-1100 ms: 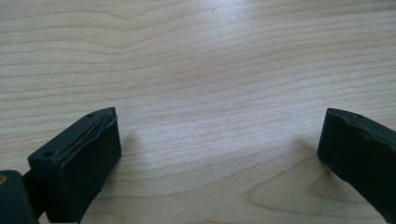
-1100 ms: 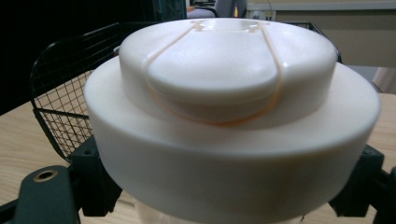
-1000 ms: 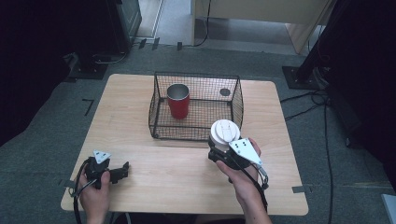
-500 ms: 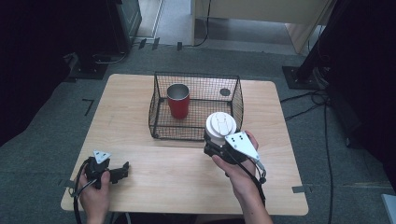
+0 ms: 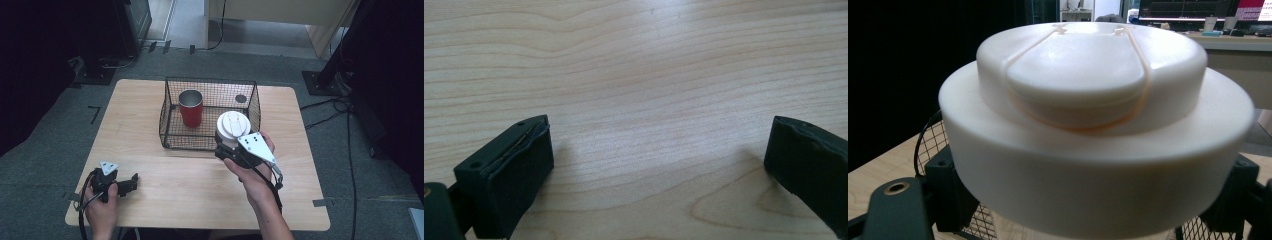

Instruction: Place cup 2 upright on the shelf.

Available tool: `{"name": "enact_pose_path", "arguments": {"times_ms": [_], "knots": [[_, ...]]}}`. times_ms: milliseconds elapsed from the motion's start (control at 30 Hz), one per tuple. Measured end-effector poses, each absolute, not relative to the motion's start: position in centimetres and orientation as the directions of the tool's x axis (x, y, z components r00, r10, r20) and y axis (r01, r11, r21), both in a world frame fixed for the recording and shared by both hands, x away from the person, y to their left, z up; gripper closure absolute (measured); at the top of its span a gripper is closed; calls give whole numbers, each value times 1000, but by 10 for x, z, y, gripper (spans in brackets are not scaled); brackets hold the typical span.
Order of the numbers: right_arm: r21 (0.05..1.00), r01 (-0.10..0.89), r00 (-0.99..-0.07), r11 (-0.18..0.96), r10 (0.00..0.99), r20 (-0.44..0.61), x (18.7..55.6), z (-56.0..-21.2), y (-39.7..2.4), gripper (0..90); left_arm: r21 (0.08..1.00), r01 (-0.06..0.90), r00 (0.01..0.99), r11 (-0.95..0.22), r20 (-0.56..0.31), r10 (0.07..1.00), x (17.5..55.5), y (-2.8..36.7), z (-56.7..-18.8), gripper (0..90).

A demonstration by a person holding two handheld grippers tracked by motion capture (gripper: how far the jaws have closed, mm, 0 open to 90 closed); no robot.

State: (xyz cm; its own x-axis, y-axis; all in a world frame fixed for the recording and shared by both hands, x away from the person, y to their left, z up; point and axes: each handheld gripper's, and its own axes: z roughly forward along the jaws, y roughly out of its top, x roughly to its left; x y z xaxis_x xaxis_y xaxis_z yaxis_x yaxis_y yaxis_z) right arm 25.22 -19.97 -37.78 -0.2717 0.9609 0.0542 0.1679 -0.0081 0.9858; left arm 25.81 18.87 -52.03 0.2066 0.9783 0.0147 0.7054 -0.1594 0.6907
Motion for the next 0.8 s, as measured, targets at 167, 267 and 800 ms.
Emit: {"name": "enact_pose_path", "arguments": {"times_ms": [167,267,800], "knots": [[988,156,-272,-7,961,50,258,-370,-197,157,691,705,206,-159,15,978,258,189,-520,0],[989,149,-269,-2,962,42,262,-366,-196,158,691,705,207,-159,15,978,258,189,-520,0],[993,119,-261,-1,965,33,284,-343,-190,157,691,706,206,-158,14,978,258,189,-520,0]]}}
